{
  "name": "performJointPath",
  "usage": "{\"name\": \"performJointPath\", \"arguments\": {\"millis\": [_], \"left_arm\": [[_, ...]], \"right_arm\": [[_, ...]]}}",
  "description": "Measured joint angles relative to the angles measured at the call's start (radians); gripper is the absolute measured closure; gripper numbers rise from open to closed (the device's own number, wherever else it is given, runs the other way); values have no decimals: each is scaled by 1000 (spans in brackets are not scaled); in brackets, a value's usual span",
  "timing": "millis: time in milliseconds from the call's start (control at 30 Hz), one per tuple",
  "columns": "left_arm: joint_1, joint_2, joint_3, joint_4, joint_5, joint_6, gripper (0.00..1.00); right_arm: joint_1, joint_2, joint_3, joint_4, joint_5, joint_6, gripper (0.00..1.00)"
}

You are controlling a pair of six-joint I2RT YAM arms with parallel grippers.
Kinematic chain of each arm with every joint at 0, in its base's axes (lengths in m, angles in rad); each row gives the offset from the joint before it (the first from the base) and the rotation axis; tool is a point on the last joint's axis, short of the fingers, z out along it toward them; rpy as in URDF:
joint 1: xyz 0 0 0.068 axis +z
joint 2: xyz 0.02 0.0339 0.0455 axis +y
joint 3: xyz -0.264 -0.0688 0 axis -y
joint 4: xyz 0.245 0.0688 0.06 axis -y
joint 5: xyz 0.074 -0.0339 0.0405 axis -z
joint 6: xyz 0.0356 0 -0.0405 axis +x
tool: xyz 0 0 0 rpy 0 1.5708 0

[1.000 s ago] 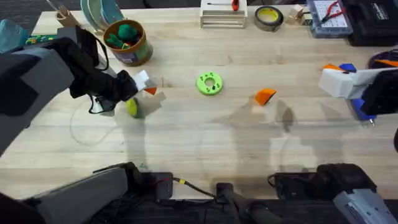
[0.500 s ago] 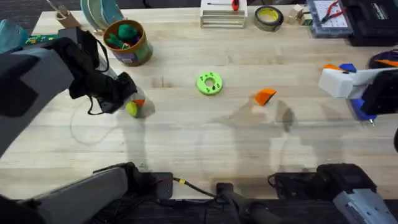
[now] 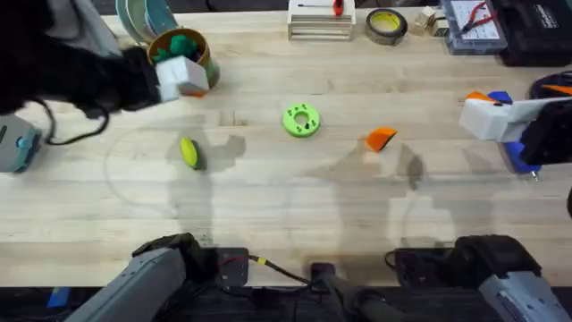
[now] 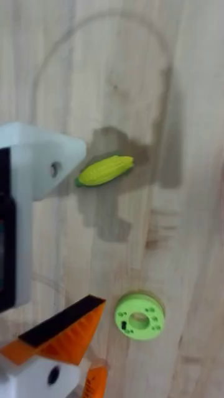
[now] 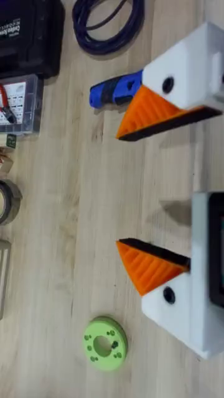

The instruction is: Pick up the gripper from the table and insert it into the empty holder that is missing its gripper. Then pick up a screw, insert it into the mounting hole, and use the screwdriver to tighten it. Finally, clean up the table by picking up the vegetable and placing it into the bucket.

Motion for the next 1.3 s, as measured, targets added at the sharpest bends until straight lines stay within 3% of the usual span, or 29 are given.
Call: {"name": "performJointPath", "arguments": {"millis": [33,100,233,300,333,367,533,567,1300], "left_arm": [[0,-11,19,-2,6,22,82],[0,-29,42,-2,29,67,269],[0,-52,60,37,110,129,912],[0,-60,61,56,153,145,988],[0,-64,61,66,177,151,980],[0,-68,61,78,199,162,905],[0,-75,62,102,286,165,128],[0,-74,62,102,296,164,36],[0,-74,62,119,323,167,6]], "right_arm": [[0,0,0,0,0,0,10],[0,0,0,0,0,0,10],[0,0,0,0,0,0,10],[0,0,0,0,1,0,10],[0,0,0,0,1,0,10],[0,0,0,0,0,0,10],[0,0,0,0,1,0,10],[0,0,0,0,0,0,10],[0,0,0,-2,1,0,10]]}}
